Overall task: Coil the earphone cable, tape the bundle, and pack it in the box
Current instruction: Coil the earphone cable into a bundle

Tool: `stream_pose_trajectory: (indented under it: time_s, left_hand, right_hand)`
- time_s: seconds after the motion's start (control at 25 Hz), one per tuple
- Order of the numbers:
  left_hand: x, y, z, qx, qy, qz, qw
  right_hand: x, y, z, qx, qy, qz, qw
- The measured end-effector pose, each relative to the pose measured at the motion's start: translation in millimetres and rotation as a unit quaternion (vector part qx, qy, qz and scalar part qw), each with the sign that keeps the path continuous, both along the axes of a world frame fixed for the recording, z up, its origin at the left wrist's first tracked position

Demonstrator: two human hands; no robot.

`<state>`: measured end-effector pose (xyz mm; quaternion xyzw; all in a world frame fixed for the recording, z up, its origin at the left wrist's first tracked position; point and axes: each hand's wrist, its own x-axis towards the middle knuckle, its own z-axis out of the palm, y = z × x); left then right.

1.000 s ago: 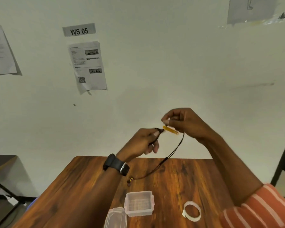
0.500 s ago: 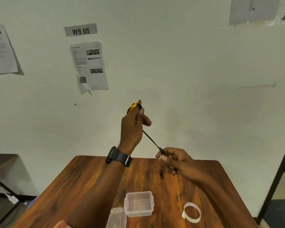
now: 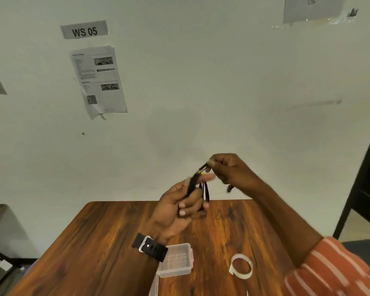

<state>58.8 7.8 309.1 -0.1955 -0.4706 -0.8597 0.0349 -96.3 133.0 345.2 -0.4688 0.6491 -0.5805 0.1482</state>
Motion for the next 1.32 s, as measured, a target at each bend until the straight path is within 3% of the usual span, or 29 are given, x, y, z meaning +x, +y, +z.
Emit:
stream_pose_trajectory:
  time_s: [0.12,0.2,0.28,0.36,0.44,0.52,0.56,0.6,0.64,0.68,0.76,0.8,0.84,0.92,1.04,1.08,1.16,1.24,1.32]
  left_hand:
    - [-18,-6,15,0.095,0.026,0.139,0.985]
    - [-32,-16,21,0.080,0.020,0.276,0.958]
    - [-42,-20,19,-0.031,-0.004,0.401,0.916]
    - [-47,-15,8,-0.182,-0.016,0.475,0.861]
    - [-48,-10,-9,-0.318,0.015,0.530,0.786]
    - [-48,-10,-24,-0.444,0.050,0.578,0.683]
    - [-46,-11,-29,-0.486,0.052,0.579,0.653]
    - [-43,-10,-32,-0.517,0.040,0.558,0.648]
    - [-38,-8,-35,-0.533,0.014,0.517,0.669]
    - [-32,-6,-37,-0.511,-0.028,0.460,0.726]
    - [-21,-3,-40,-0.328,-0.110,0.318,0.883]
    - [-17,-2,-41,-0.227,-0.132,0.260,0.929]
    - [-14,-2,-43,-0.157,-0.146,0.229,0.950]
    - [-11,-2,-43,-0.107,-0.174,0.205,0.957]
    - [-9,-3,-47,-0.095,-0.224,0.193,0.951]
    - [-8,-4,-53,-0.076,-0.242,0.184,0.950]
    - [-8,-8,-67,-0.019,-0.262,0.146,0.954]
    - [-8,-12,-90,0.032,-0.278,0.086,0.956]
    - [-7,-18,-121,0.069,-0.303,0.045,0.949]
  right_hand:
    - [11,-17,-43,-0.026,-0.090,0.022,0.995]
    - [25,-20,-63,0.018,-0.093,0.046,0.994]
    - [37,-21,-70,0.050,-0.066,0.045,0.996]
    - [44,-20,-65,0.089,0.038,-0.027,0.995]
    - [50,-18,-57,0.151,0.213,-0.108,0.959]
    - [54,-11,-47,0.196,0.343,-0.163,0.904]
    - [54,-7,-42,0.199,0.366,-0.170,0.893]
    - [54,-3,-36,0.199,0.377,-0.171,0.888]
    - [53,0,-30,0.194,0.388,-0.164,0.886]
    - [52,2,-27,0.186,0.402,-0.146,0.885]
    - [44,4,-24,0.157,0.419,-0.096,0.889]
    - [35,4,-25,0.139,0.397,-0.067,0.905]
    - [29,4,-27,0.119,0.354,-0.039,0.927]
    - [21,0,-38,0.089,0.273,-0.009,0.958]
    - [23,-14,-72,0.048,0.247,-0.019,0.968]
    - [25,-17,-85,0.049,0.197,-0.019,0.979]
    - [32,-17,-106,0.067,-0.015,0.006,0.998]
    - [38,-16,-129,0.098,-0.223,0.045,0.969]
    - [45,-15,-154,0.129,-0.317,0.043,0.938]
